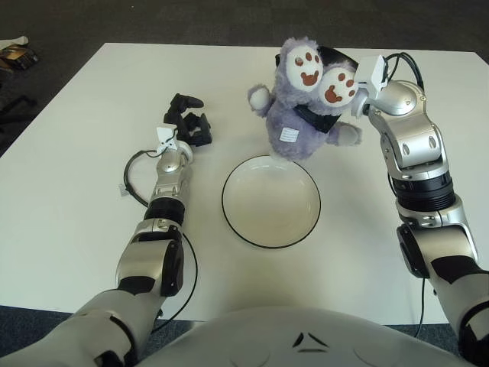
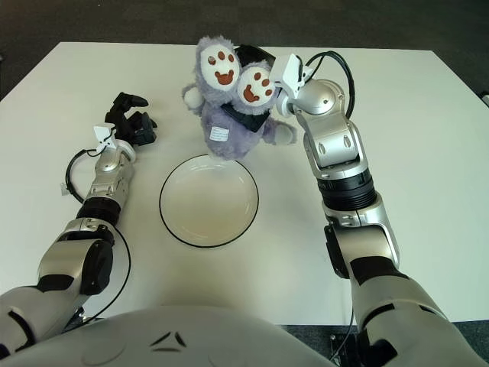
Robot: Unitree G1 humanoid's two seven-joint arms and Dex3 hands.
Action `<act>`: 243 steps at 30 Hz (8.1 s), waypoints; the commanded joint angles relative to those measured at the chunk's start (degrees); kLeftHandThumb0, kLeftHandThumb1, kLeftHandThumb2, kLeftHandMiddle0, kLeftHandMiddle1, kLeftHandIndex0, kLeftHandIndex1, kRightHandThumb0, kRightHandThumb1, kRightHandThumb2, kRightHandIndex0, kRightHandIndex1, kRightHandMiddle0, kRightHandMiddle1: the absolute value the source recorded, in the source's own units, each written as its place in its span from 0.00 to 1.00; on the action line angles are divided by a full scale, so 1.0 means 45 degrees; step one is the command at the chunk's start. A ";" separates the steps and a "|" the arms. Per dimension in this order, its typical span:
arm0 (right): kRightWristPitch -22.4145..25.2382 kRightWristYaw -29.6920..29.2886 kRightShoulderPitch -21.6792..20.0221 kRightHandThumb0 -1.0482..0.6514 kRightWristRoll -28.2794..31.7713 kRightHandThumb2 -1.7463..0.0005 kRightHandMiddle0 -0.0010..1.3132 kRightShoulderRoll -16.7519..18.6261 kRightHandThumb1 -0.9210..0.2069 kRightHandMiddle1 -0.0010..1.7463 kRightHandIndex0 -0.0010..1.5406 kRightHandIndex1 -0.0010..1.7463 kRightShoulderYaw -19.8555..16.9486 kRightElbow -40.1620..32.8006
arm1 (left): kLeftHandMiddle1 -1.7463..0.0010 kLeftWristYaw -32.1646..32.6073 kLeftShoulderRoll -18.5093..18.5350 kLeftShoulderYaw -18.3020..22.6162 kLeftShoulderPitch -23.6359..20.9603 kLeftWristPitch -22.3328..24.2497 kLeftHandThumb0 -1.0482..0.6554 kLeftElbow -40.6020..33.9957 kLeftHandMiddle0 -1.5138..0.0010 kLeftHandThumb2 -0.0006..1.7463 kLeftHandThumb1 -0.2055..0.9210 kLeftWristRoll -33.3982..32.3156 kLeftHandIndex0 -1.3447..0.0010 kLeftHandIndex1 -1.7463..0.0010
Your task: Put the doll into the plate.
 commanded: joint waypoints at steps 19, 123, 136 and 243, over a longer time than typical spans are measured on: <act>0.2100 -0.0259 0.0389 0.95 0.1367 0.08 0.79 0.0261 0.74 1.00 0.52 1.00 -0.0113 -0.1917 | 0.00 0.0338 -0.0118 0.0291 -0.0322 0.0420 0.61 0.1289 0.55 0.79 0.40 -0.0220 0.65 0.05; -0.3881 0.4415 -0.0153 0.95 0.3138 0.09 0.80 0.1169 0.74 1.00 0.52 1.00 0.0697 0.1631 | 0.00 0.3167 0.0860 0.1179 0.1882 0.1583 0.61 -0.1948 0.52 0.84 0.37 0.0344 0.69 0.00; -0.3174 0.3672 0.0225 0.95 0.2488 0.08 0.78 0.0576 0.74 1.00 0.52 1.00 0.0766 0.0451 | 0.00 0.2744 0.0959 0.1470 0.1796 0.1310 0.61 -0.1584 0.51 0.85 0.35 -0.0033 0.66 0.01; -0.6553 0.8825 -0.1964 0.29 0.4490 0.39 0.01 -0.1229 0.61 0.73 0.06 0.41 -0.0775 0.5613 | 0.00 0.3042 0.0708 0.1860 0.1462 0.0872 0.61 -0.1003 0.51 0.84 0.35 -0.0253 0.64 0.04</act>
